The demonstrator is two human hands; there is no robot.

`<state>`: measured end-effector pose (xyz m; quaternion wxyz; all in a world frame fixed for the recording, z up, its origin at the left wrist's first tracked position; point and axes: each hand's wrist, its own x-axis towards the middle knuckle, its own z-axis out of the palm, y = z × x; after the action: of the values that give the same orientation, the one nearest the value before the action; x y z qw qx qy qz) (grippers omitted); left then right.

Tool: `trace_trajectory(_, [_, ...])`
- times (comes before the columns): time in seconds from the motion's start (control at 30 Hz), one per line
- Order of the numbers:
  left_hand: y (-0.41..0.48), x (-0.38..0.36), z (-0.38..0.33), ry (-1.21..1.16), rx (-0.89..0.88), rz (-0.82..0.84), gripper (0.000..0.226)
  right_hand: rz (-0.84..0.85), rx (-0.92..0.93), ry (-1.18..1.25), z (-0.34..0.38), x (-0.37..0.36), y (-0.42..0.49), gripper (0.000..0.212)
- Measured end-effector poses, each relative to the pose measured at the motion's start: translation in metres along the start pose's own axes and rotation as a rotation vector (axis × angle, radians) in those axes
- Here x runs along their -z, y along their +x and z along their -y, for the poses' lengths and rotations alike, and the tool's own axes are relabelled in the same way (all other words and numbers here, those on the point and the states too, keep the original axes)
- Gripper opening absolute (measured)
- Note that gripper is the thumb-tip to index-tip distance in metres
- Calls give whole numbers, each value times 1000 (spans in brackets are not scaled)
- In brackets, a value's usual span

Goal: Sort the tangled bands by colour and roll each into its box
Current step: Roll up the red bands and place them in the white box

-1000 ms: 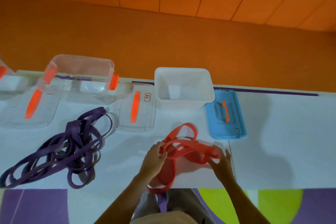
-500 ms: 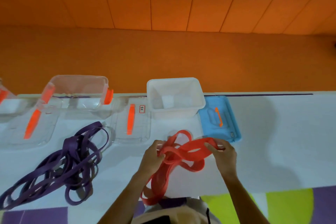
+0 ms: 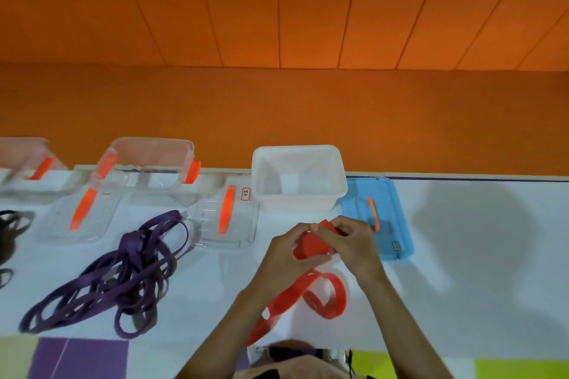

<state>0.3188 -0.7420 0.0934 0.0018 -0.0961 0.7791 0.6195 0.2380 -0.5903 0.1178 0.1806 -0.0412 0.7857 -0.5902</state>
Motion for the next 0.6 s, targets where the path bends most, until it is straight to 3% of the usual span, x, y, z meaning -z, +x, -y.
trace_trajectory(0.13, [-7,2,-6,44,-45,-168,53,-5,-137,189,6,-6,0,21])
trace_trajectory(0.3, [-16,8,-5,42,-61,-242,44,94,-197,364,10,-8,-9,29])
trace_trajectory(0.43, [-17,12,-5,18,-35,-221,49,96,-172,381,10,-7,-12,16])
trace_trajectory(0.6, [-12,14,-1,40,-100,-221,51,154,-140,495,8,-3,-20,33])
